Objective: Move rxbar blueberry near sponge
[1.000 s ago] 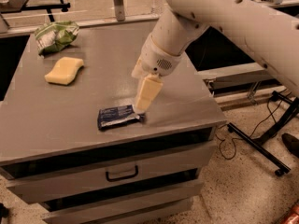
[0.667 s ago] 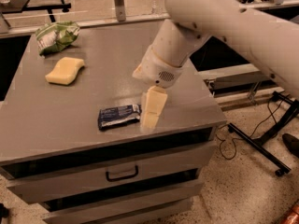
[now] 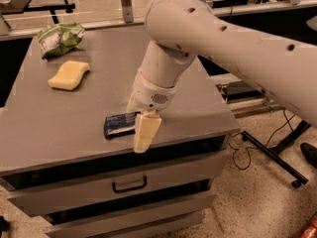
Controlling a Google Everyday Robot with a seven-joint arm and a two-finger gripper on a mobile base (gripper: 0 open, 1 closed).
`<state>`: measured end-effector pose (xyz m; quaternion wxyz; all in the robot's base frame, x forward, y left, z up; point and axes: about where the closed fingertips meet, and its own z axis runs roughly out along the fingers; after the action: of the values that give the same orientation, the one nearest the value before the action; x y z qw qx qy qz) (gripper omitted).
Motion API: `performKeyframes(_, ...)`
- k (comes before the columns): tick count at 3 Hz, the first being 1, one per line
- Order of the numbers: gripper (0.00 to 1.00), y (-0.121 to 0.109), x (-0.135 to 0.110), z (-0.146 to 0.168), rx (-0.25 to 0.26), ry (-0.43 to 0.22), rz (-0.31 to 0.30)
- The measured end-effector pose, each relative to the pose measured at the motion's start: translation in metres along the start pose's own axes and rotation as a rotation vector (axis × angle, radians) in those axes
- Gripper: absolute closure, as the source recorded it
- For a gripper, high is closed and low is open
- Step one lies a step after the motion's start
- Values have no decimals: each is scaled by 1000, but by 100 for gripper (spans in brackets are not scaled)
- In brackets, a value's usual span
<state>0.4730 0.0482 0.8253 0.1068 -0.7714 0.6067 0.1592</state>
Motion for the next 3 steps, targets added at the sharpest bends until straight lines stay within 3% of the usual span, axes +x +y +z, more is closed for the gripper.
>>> performKeyframes(2, 95, -4, -4, -6, 2, 7, 2)
performKeyframes(3, 100, -4, -4, -6, 2, 7, 2)
